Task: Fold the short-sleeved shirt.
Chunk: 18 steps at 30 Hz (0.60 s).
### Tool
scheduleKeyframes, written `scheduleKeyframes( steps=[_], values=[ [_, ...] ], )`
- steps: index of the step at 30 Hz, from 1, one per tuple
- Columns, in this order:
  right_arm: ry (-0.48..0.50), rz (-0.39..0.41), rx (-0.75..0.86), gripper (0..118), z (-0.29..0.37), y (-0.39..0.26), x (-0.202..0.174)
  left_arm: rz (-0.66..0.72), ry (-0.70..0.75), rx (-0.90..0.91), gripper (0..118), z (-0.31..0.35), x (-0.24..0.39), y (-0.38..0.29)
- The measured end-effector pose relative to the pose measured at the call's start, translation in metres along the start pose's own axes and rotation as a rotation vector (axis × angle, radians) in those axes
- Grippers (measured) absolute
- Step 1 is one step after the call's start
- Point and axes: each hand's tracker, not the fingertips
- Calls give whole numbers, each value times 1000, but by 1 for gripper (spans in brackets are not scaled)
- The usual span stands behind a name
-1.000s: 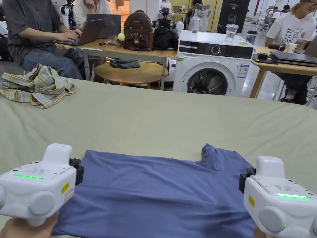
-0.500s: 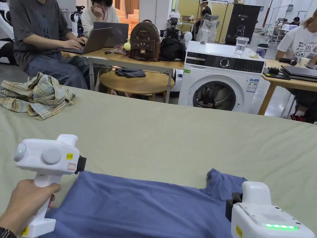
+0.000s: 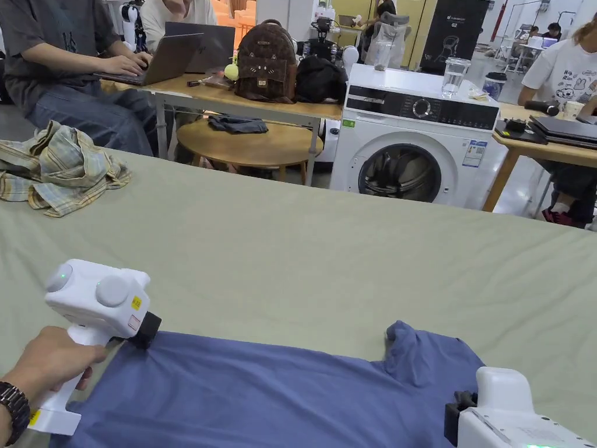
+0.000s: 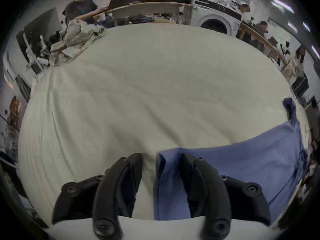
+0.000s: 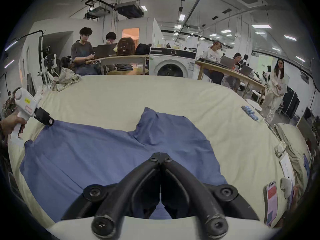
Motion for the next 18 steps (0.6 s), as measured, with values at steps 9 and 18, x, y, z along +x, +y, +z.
scheduleKeyframes(
  steps=[9, 18],
  values=[
    [-14, -56, -108, 0, -41, 47, 42, 19, -15, 111, 0, 23, 3, -11],
    [6, -90, -435, 55, -163, 82, 89, 73, -58, 173, 0, 48, -11, -24]
  ],
)
